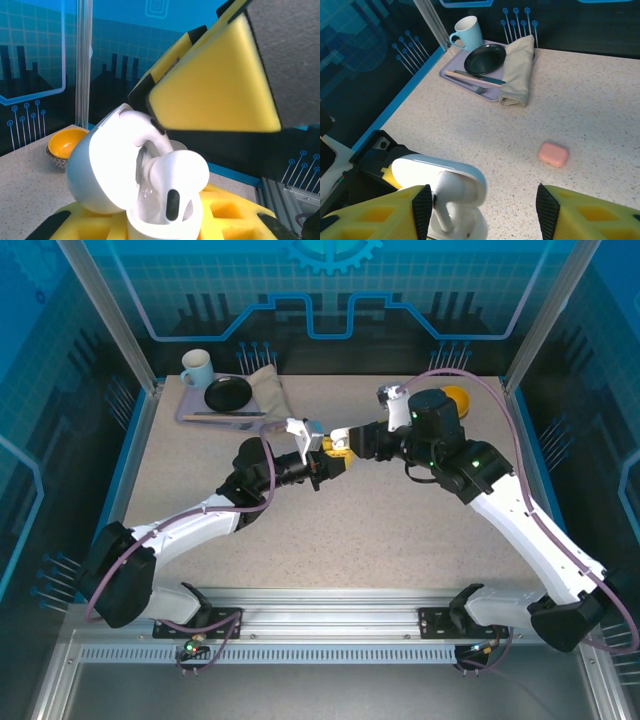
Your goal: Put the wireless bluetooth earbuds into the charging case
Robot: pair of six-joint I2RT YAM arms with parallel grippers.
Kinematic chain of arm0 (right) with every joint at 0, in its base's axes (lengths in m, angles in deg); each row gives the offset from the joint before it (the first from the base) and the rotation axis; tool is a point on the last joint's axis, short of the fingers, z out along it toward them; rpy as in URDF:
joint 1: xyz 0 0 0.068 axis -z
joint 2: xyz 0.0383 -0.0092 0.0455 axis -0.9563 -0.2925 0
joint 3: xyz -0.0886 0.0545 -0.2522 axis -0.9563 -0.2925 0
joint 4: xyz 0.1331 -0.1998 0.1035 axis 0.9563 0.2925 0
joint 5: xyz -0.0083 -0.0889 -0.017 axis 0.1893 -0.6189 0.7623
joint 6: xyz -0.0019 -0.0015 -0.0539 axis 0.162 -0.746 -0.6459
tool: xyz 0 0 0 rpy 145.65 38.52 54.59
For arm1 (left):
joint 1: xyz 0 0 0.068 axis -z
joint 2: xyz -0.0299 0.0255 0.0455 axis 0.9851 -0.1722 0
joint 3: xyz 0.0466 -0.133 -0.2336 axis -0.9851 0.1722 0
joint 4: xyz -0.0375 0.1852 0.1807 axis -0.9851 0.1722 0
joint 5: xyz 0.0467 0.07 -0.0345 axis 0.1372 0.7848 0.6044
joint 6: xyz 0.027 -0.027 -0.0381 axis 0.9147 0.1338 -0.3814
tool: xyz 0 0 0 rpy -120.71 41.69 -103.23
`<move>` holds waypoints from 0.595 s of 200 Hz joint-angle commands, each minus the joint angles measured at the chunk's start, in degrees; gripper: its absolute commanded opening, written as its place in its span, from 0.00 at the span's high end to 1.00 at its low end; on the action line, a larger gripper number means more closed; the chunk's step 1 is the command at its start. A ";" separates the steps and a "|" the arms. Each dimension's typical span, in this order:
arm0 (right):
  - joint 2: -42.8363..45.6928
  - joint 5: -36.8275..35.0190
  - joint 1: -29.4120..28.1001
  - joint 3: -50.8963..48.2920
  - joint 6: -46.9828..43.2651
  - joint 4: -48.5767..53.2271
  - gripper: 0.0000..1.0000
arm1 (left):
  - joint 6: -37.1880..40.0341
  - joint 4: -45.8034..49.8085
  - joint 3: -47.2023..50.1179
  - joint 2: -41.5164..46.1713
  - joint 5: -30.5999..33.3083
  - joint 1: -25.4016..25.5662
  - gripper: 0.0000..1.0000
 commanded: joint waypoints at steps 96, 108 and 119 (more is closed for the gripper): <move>1.09 5.37 1.48 1.88 3.37 0.64 0.40 | 0.34 -1.86 -1.54 0.23 -1.43 -0.11 1.00; 0.48 5.33 1.14 1.88 3.42 0.54 0.41 | 0.37 -1.80 -1.62 0.18 -1.34 -0.10 1.00; 0.15 5.29 0.77 1.84 3.33 0.32 0.41 | 0.31 -1.62 -1.69 0.23 -1.43 -0.11 1.00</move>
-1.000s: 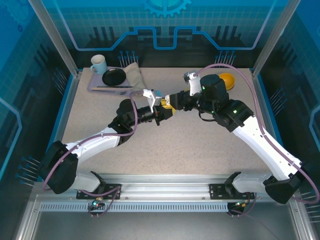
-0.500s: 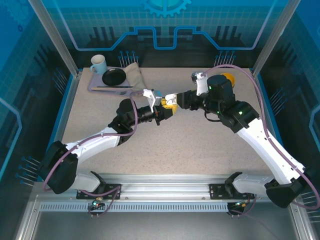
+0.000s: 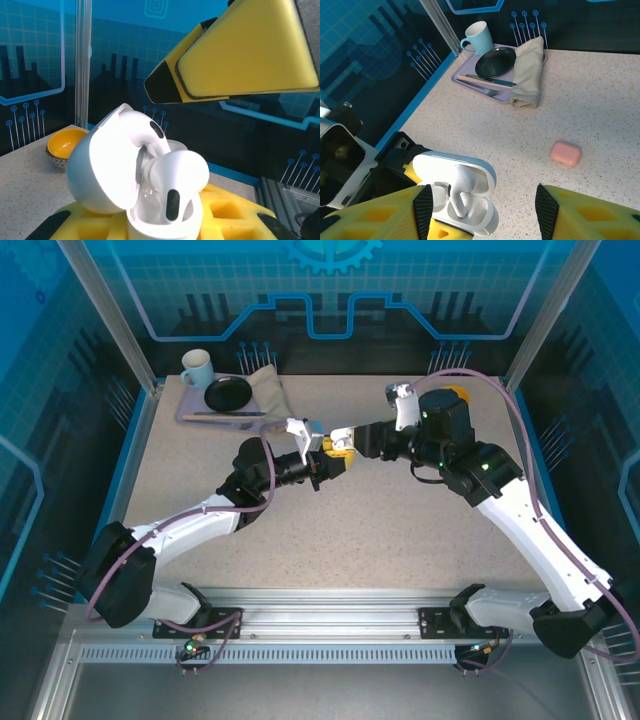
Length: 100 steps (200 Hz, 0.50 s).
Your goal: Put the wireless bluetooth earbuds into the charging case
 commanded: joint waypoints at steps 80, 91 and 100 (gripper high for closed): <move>-3.62 -3.97 -1.45 3.17 -3.14 4.74 0.49 | 0.64 -1.54 -1.50 0.38 -1.07 -0.11 1.00; -2.58 -4.75 -0.95 2.78 -3.38 5.06 0.52 | 0.78 -1.57 -1.37 0.40 -0.97 -0.11 1.00; -1.61 -4.72 -0.27 2.31 -3.25 5.09 0.53 | 0.84 -1.61 -1.40 0.40 -0.86 -0.09 1.00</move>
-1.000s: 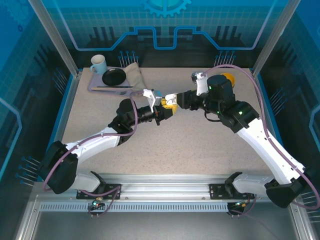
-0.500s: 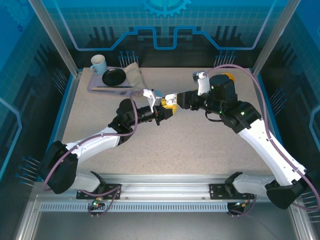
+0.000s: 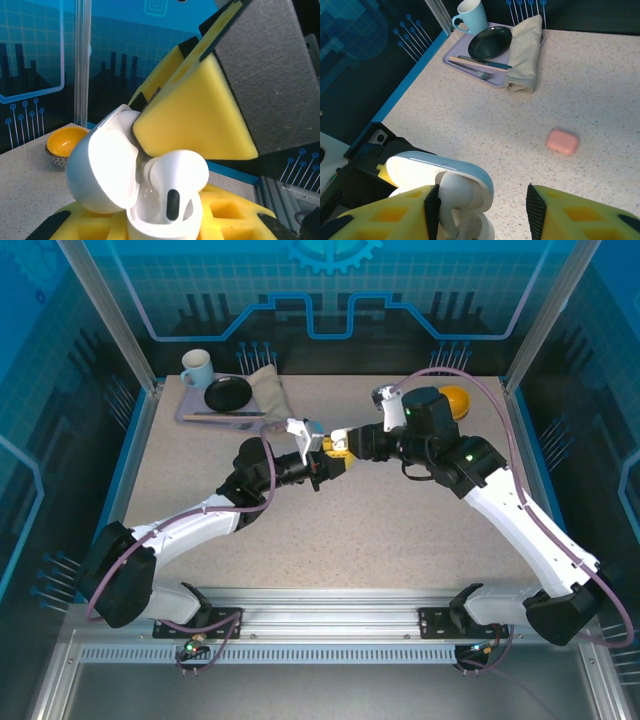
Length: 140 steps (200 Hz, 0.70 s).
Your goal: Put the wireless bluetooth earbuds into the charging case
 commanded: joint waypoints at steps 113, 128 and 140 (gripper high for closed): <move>3.85 2.13 7.09 -2.52 3.75 -0.94 0.56 | 1.58 -1.19 -0.82 0.41 1.02 -0.07 1.00; 3.76 0.28 8.89 -6.21 6.45 -0.84 0.55 | 1.69 -2.12 0.21 0.15 2.02 -0.12 1.00; 3.33 -2.11 9.49 -9.94 8.34 -0.40 0.55 | 1.47 -2.80 0.83 -0.16 2.26 -0.15 1.00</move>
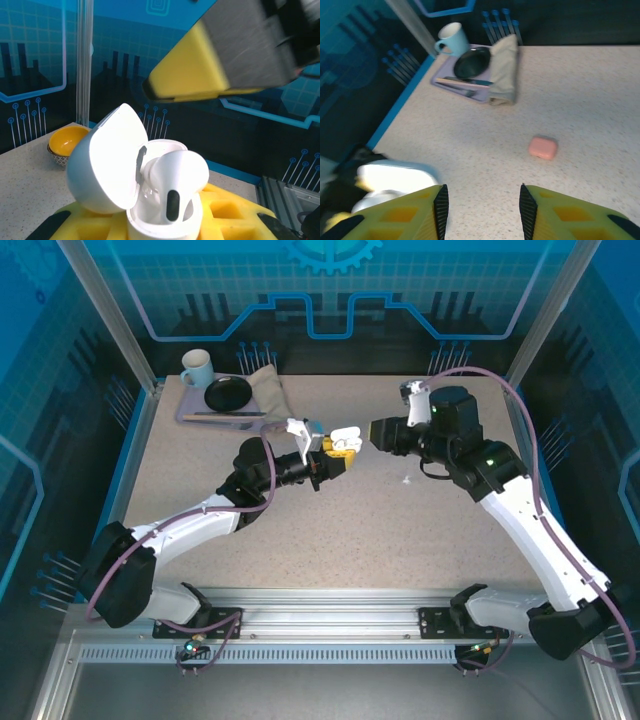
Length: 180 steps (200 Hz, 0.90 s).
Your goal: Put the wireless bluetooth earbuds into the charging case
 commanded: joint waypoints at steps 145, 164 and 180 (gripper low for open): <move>-17.41 -21.93 31.11 -11.80 22.05 -1.04 0.33 | 0.14 -4.53 2.20 -0.39 3.87 -0.16 1.00; -19.35 -25.12 32.78 -9.18 23.55 1.23 0.34 | 0.78 -1.87 1.52 0.76 3.89 -0.13 1.00; -21.09 -26.56 34.42 -7.62 24.31 3.14 0.33 | 1.58 -0.09 1.06 1.47 3.86 -0.17 1.00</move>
